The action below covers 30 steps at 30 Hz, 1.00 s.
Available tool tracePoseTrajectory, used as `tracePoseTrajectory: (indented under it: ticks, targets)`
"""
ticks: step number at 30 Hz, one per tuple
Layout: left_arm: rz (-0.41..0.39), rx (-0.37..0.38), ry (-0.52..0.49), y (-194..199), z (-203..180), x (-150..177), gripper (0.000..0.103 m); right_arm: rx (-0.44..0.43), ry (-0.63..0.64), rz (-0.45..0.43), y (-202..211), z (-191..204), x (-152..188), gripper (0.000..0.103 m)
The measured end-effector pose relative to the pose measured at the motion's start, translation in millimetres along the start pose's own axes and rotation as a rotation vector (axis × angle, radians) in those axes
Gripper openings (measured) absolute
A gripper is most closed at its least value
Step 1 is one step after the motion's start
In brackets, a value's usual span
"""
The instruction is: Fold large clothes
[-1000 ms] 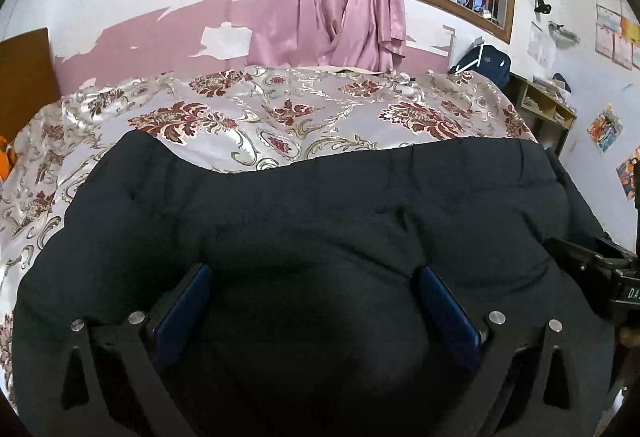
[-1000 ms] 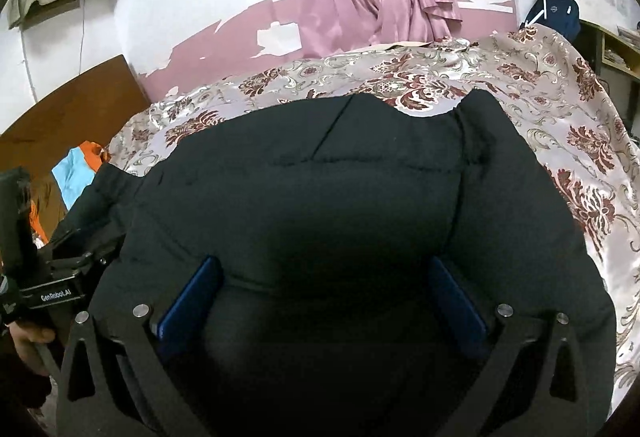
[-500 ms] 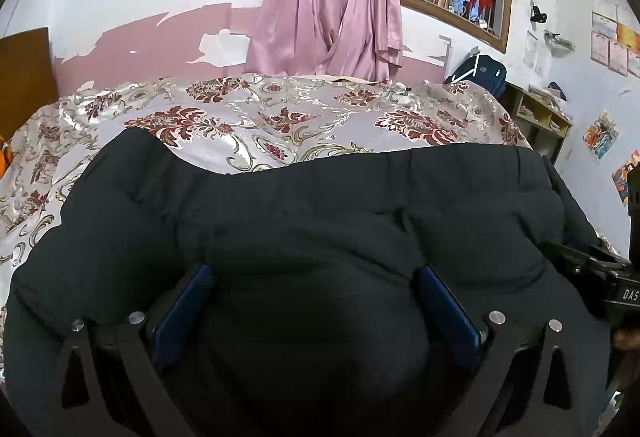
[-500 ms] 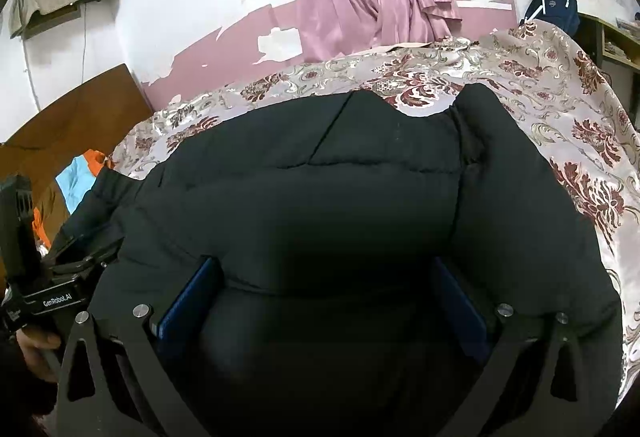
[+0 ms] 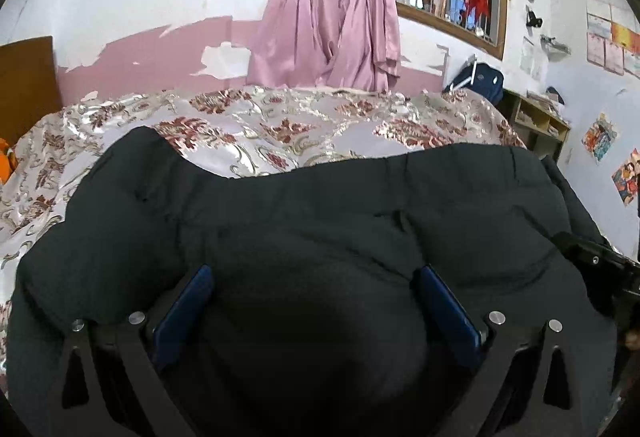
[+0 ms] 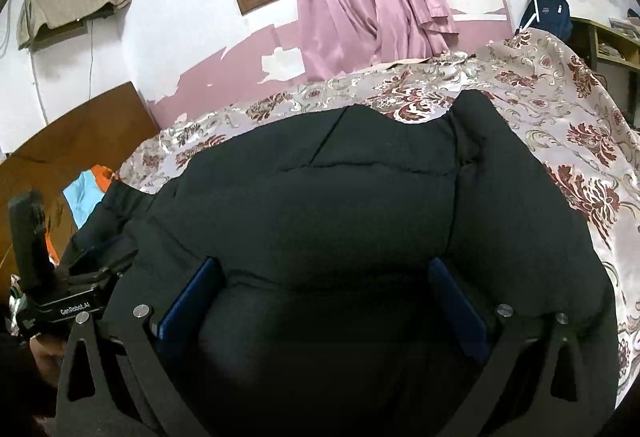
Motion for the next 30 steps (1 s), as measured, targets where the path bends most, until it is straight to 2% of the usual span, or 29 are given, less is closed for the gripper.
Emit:
tracePoseTrajectory:
  ticks: [3, 5, 8, 11, 13, 18, 23, 27, 30]
  targets:
    - [-0.016, -0.024, 0.009, 14, 3, -2, 0.103, 0.098, -0.035, -0.087, 21, -11, -3, 0.102]
    - [-0.072, -0.035, 0.030, 36, 12, -8, 0.103, 0.108, -0.095, -0.130, 38, -27, -6, 0.102]
    - [-0.120, -0.045, 0.085, 64, 33, -17, 0.103, 0.168, -0.185, -0.162, 59, -54, -10, 0.102]
    - [-0.107, -0.075, 0.096, 84, 60, -25, 0.103, 0.194, -0.264, -0.142, 69, -81, -8, 0.102]
    - [-0.077, -0.106, 0.092, 93, 81, -26, 0.103, 0.211, -0.309, -0.104, 71, -101, -7, 0.102]
    - [0.068, -0.084, 0.142, 92, 125, -13, 0.103, 0.200, -0.297, -0.018, 64, -127, 4, 0.102]
    - [0.182, -0.014, 0.168, 75, 139, 11, 0.103, 0.090, -0.310, 0.069, 56, -141, 20, 0.102]
    - [0.308, 0.067, 0.191, 49, 138, 29, 0.103, -0.012, -0.333, 0.165, 34, -142, 31, 0.102]
    - [0.338, 0.117, 0.241, 37, 138, 36, 0.103, -0.072, -0.386, 0.222, 20, -146, 43, 0.102]
Point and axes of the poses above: each gripper's, at about its wrist camera, not at the fingertips, and y roughly against the way its jaws point, z to its left, x to its underside, the point moved 6 cm from there along -y, roughly the way its jaws point, and after that the axes turned 4 degrees about x, right-handed, at the moved point
